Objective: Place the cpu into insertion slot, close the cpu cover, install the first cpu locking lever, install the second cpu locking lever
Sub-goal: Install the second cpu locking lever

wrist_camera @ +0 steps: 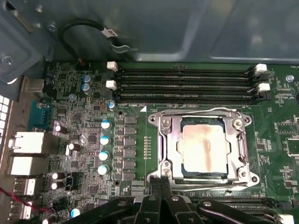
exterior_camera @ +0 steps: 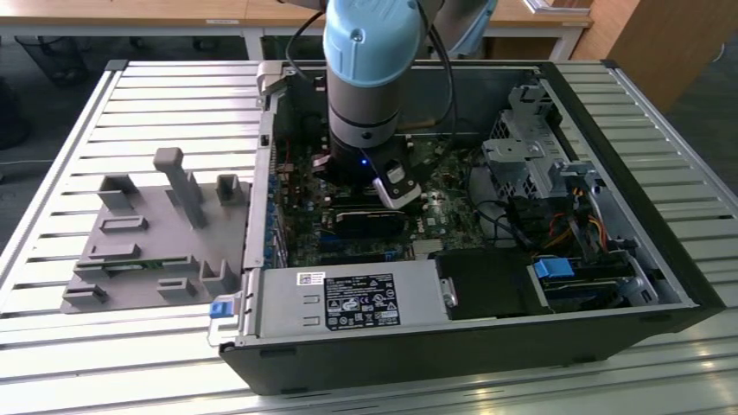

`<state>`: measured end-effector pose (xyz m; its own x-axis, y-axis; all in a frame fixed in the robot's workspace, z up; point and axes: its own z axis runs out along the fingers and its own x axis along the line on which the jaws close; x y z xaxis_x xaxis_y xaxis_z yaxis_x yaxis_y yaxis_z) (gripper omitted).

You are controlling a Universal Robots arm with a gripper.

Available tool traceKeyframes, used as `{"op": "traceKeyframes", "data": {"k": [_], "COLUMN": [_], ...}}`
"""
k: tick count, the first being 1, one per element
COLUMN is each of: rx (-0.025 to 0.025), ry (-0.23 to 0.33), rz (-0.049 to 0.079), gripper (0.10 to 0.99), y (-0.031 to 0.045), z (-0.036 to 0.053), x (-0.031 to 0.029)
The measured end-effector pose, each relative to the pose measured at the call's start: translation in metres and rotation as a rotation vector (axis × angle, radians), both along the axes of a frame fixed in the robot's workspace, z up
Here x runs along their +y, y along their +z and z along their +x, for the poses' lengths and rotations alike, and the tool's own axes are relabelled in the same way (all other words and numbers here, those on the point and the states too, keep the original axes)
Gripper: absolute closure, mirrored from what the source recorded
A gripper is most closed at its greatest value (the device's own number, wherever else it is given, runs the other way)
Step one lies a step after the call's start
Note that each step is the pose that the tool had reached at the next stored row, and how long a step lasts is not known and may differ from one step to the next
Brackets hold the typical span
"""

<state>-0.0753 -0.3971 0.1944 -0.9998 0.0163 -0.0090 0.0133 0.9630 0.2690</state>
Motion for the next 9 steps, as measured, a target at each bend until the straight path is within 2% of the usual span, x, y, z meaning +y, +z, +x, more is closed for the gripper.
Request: {"op": "traceKeyframes", "data": {"k": [3,9], "rx": [-0.0001,-0.0001], "ry": [-0.001,-0.001], "rz": [0.009,0.015], "gripper": [0.980,0.980], "y": [-0.0013,-0.0043], "z": [-0.0020,-0.0065], "x": [0.0004,0.0042]}}
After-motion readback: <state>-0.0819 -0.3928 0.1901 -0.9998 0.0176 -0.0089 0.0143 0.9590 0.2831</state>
